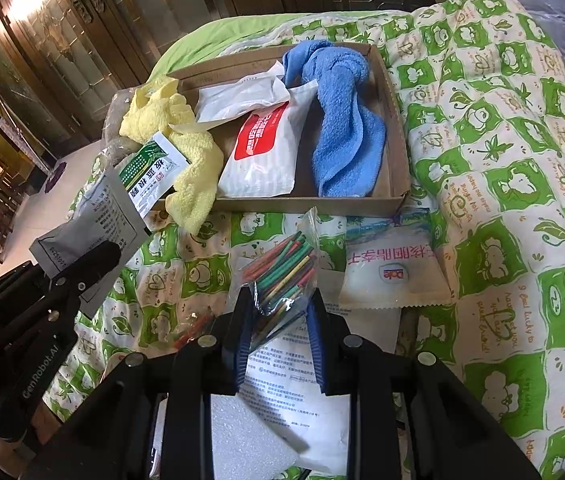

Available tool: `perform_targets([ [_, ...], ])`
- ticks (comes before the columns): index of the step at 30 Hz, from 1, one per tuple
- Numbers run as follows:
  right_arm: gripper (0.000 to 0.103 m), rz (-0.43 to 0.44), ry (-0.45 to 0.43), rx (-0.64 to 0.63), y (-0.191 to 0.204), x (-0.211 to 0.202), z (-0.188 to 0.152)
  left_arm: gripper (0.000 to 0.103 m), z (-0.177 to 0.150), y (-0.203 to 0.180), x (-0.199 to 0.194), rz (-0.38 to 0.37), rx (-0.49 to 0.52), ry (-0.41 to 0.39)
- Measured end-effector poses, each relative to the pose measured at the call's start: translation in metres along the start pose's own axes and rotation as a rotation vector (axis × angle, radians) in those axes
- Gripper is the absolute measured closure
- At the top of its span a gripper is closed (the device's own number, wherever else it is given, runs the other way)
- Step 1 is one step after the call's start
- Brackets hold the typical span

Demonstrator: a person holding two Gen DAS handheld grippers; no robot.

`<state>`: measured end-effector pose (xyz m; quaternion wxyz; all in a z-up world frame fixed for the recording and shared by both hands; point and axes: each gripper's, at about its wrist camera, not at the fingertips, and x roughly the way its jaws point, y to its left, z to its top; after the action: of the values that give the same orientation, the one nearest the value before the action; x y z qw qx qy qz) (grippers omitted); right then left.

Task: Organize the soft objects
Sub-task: 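Carry the sachet and bag of coloured sticks over the tray with both tools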

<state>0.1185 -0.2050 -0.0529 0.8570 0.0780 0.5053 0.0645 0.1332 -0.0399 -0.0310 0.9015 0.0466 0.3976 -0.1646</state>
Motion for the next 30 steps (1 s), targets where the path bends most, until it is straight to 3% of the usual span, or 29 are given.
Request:
perform_targets([
  [13,0.078,0.016,-0.014,0.022,-0.003,-0.004,0.003,0.096,0.023,0.038,-0.013,-0.003,-0.118,-0.044],
  [19,0.078,0.04,-0.01,0.039,-0.004,-0.004,0.016,0.096,0.045,0.035,0.002,0.019,-0.066,-0.026],
  [30,0.078,0.051,-0.029,0.059,-0.007,-0.003,0.074,0.096,0.092,0.022,0.026,0.01,-0.007,-0.046],
])
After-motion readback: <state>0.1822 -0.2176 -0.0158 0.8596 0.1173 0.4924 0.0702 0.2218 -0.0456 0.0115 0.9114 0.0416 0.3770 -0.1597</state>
